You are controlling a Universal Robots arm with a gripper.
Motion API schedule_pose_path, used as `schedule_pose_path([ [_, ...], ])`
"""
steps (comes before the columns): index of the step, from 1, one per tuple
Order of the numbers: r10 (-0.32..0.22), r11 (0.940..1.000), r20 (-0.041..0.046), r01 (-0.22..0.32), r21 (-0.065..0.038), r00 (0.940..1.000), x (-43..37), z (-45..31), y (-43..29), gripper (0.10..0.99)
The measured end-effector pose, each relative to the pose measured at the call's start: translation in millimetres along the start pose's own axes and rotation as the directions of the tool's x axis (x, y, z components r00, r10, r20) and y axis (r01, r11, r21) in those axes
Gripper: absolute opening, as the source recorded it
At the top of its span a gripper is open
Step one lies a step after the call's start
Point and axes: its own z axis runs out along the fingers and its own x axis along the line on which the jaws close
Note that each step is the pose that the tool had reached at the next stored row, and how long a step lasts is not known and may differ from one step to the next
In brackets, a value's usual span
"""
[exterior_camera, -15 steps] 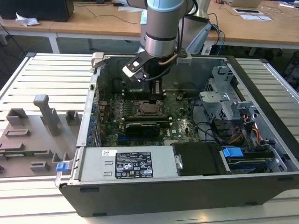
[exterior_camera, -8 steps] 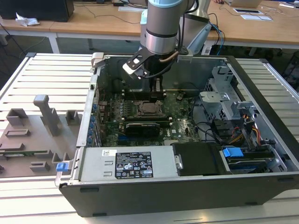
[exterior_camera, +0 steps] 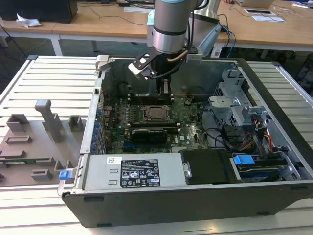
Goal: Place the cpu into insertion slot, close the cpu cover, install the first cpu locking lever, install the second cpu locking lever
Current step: 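Close the cpu cover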
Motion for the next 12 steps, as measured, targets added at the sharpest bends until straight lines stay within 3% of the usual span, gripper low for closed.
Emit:
schedule_pose_path([
  [4,0.0,1.0,0.0,0.0,0.0,1.0,-0.1,-6.7,-0.1,0.106],
  [8,0.0,1.0,0.0,0.0,0.0,1.0,-0.4,-20.5,-0.3,0.106],
  [12,0.0,1.0,0.0001,0.0,0.0,1.0,-0.6,-28.1,-0.4,0.106],
])
